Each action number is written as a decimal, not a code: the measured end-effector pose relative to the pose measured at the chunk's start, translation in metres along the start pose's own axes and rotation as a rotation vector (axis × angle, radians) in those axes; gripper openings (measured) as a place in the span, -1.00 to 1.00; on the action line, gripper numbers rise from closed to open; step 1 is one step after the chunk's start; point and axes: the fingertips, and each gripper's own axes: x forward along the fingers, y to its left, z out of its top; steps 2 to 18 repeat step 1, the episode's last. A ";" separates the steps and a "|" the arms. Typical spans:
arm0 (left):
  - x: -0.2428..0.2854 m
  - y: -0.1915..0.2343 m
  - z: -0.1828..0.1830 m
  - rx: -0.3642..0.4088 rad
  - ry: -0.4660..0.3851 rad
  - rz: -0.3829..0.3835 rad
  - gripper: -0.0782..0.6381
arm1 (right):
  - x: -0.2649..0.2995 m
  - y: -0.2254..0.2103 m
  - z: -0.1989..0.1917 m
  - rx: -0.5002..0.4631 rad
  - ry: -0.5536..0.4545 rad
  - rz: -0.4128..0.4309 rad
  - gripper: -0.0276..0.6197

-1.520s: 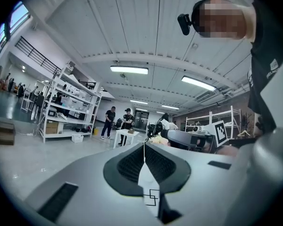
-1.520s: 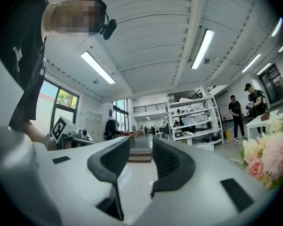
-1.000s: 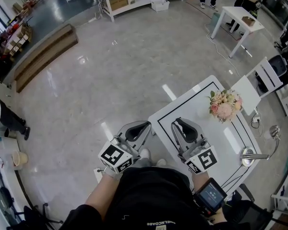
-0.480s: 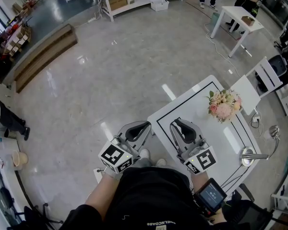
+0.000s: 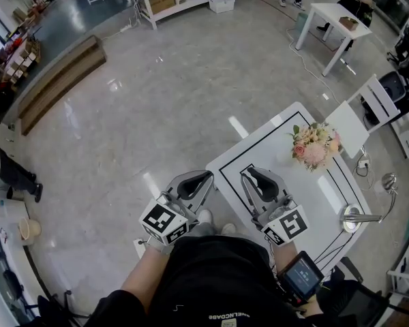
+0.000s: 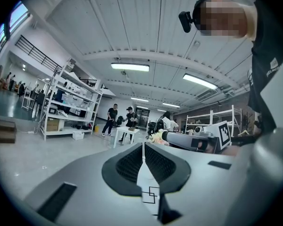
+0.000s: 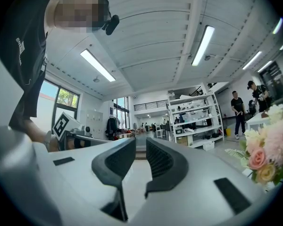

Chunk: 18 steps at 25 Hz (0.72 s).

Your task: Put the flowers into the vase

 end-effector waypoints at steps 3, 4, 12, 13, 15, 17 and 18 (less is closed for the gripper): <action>0.001 0.000 0.000 -0.001 0.001 -0.001 -0.76 | 0.000 -0.001 0.000 0.001 0.000 -0.002 -0.68; 0.001 0.000 0.000 -0.001 0.001 -0.001 -0.76 | 0.000 -0.001 0.000 0.001 0.000 -0.002 -0.68; 0.001 0.000 0.000 -0.001 0.001 -0.001 -0.76 | 0.000 -0.001 0.000 0.001 0.000 -0.002 -0.68; 0.001 0.000 0.000 -0.001 0.001 -0.001 -0.76 | 0.000 -0.001 0.000 0.001 0.000 -0.002 -0.68; 0.001 0.000 0.000 -0.001 0.001 -0.001 -0.76 | 0.000 -0.001 0.000 0.001 0.000 -0.002 -0.68; 0.001 0.000 0.000 -0.001 0.001 -0.001 -0.76 | 0.000 -0.001 0.000 0.001 0.000 -0.002 -0.68; 0.001 0.000 0.000 -0.001 0.001 -0.001 -0.76 | 0.000 -0.001 0.000 0.001 0.000 -0.002 -0.68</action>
